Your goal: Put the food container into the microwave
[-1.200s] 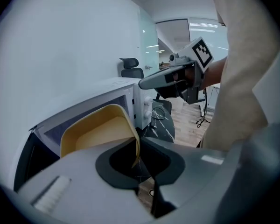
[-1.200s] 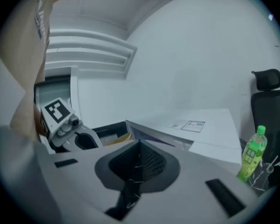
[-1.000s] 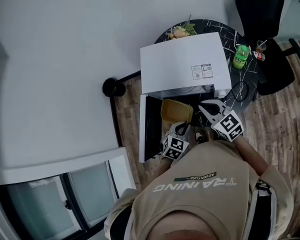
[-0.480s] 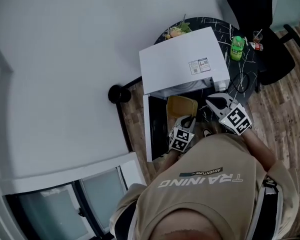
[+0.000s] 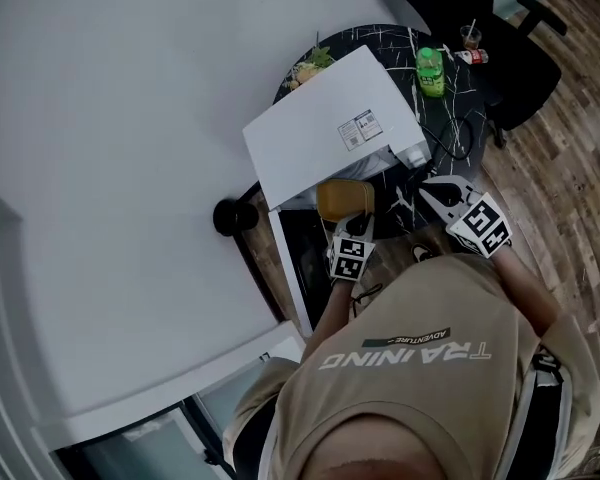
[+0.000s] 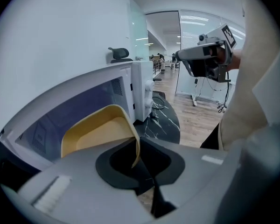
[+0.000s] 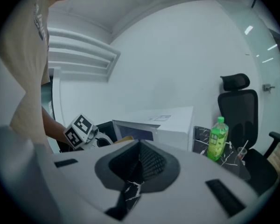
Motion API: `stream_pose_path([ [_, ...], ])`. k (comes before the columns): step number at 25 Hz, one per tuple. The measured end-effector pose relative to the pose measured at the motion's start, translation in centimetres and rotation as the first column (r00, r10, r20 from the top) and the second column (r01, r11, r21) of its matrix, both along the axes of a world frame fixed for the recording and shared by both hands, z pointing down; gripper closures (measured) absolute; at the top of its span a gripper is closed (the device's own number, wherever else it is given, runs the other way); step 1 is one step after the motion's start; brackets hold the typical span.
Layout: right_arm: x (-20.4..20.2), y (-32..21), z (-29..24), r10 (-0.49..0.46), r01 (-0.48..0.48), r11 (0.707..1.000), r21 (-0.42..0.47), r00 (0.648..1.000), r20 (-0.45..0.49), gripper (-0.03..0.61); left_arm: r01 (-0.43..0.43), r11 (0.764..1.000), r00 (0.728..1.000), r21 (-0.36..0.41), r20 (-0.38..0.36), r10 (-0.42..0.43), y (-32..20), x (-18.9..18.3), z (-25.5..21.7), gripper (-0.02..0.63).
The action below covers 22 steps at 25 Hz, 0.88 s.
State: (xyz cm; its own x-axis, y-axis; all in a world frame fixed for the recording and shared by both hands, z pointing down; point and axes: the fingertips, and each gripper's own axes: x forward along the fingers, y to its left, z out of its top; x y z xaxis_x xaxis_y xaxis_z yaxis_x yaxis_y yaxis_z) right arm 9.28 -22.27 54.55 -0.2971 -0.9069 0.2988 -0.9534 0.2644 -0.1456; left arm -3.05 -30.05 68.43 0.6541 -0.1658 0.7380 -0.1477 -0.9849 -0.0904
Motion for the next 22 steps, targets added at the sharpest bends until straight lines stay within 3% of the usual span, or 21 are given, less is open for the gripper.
stream_pose_path([
  [10,3.6,2.5,0.8,0.165,-0.165,0.986,-0.010,0.986,0.025,0.568,-0.072,0.997,0.994,-0.004,0.081,0.072,-3.6,2.8,2.0,0.580],
  [22,6.8,5.2,1.4,0.311,-0.309,0.950,-0.049,0.949,0.047,0.568,-0.087,0.995,0.992,0.047,0.100,0.082,-9.0,6.1,3.8,0.580],
])
